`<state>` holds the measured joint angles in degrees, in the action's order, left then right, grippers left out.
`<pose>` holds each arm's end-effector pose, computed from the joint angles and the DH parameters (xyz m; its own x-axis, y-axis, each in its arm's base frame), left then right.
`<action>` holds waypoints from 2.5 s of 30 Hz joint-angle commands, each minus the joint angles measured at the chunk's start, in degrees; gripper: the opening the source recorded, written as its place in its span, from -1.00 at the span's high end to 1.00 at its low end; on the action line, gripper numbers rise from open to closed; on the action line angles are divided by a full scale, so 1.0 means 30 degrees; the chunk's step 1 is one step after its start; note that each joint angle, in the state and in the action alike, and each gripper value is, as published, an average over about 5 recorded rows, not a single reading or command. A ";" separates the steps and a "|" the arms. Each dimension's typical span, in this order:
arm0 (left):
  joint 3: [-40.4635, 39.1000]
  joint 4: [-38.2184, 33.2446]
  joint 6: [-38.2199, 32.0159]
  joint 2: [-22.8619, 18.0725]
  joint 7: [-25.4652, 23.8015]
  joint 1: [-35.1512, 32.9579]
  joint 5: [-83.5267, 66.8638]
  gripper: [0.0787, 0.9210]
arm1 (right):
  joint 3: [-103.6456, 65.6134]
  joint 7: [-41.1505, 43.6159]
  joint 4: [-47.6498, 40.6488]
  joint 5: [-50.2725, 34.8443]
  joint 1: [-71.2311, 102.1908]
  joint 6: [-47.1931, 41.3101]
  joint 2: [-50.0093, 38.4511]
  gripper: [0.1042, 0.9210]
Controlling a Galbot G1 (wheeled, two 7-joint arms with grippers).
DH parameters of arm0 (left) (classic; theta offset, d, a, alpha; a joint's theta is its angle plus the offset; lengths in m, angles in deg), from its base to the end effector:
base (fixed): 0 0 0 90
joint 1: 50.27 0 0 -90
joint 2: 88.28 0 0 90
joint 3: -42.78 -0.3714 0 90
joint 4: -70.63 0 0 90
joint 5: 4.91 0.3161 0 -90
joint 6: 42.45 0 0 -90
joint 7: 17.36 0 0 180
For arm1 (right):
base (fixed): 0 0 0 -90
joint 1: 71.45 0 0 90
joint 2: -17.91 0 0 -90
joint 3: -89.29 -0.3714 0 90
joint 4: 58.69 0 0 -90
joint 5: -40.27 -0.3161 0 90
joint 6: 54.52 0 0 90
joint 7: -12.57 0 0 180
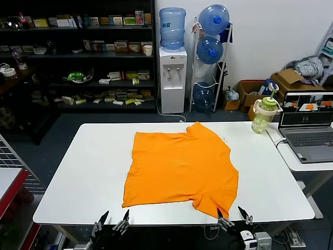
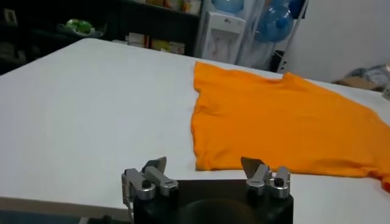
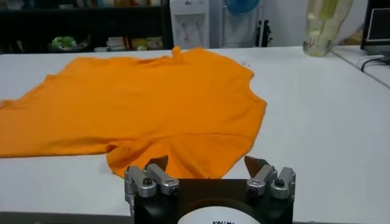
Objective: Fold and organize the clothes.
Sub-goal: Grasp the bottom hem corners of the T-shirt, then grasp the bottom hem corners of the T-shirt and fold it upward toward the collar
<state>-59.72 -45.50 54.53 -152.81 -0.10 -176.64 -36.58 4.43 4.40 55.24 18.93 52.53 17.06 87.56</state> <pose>0.0831 0.0444 -0.3544 -0.8862 0.1006 0.4523 0.0146 0.9817 -0.1897 0.1062 -0.0603 -0.3574 -0.8468 -0.0899 0.5243 -0.0750 0.9959 0.0497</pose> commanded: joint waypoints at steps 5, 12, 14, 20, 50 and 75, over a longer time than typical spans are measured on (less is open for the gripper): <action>-0.1039 0.1785 0.0533 -0.0588 0.0177 0.2445 -0.0274 -0.77 | 0.0897 -0.0273 -0.1112 0.0031 -0.1399 -0.0329 0.0305 -0.76; -0.1631 0.2472 0.0525 -0.0704 0.0298 0.3207 -0.0105 -0.77 | 0.0874 -0.0207 -0.1116 0.0096 -0.1236 -0.0360 0.0357 -0.58; -0.1814 0.2697 0.0496 -0.0745 0.0326 0.3429 0.0034 -0.76 | 0.0819 -0.0158 -0.1104 0.0100 -0.1149 -0.0322 0.0374 -0.43; -0.2230 0.3106 0.0309 -0.0768 0.0388 0.3798 0.0521 -0.51 | 0.0598 -0.0007 -0.1059 0.0096 -0.0832 -0.0207 0.0350 -0.01; -0.1095 -0.1865 -0.0420 0.1254 0.1516 -0.1368 0.0775 0.96 | -0.1099 -0.0343 0.4170 -0.1292 0.6709 0.1596 -0.1833 0.95; -0.2620 0.1207 -0.0312 0.3613 0.1077 0.6270 -0.1499 0.96 | 0.1946 -0.2802 -0.2338 -0.5172 -0.7904 0.1212 -0.2668 0.95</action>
<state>-64.94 -45.98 53.39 -145.24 3.15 -168.36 -37.59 6.76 -2.05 55.83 7.18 43.19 21.46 80.75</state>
